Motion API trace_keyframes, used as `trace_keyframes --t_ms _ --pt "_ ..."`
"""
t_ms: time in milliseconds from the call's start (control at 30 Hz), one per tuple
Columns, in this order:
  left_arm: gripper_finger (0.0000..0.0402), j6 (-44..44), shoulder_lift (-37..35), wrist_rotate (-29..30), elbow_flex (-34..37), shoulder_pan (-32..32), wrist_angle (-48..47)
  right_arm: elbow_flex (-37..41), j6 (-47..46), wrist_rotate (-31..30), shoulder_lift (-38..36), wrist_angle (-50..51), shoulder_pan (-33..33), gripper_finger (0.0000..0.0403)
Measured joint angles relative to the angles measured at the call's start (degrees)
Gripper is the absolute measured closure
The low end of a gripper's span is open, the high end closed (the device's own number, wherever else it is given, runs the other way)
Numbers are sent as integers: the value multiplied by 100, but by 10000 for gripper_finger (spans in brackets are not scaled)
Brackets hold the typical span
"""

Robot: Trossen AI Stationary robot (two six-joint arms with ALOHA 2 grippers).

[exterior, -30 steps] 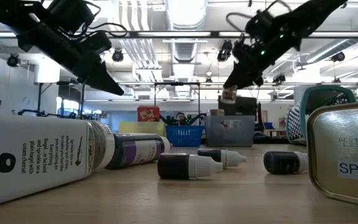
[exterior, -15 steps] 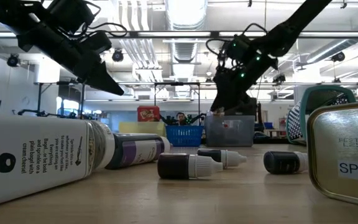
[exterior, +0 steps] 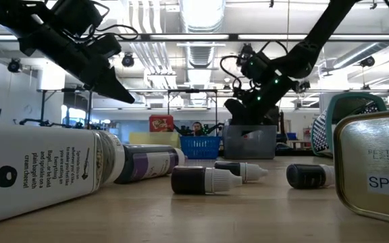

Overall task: Pick & Place Kitchen Items
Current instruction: Put the brown seasoning bottle into the black bin

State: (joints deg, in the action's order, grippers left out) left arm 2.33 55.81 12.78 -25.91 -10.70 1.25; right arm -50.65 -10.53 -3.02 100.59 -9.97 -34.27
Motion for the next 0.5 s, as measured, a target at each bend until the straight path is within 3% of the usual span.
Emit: trace_keyframes --t_ms 233,500 --pt "186 0 0 1 0 -2 -1 -12 67 -90 169 -88 32 219" --pt "186 -1 0 0 0 -2 -1 -3 36 -40 125 -74 36 184"
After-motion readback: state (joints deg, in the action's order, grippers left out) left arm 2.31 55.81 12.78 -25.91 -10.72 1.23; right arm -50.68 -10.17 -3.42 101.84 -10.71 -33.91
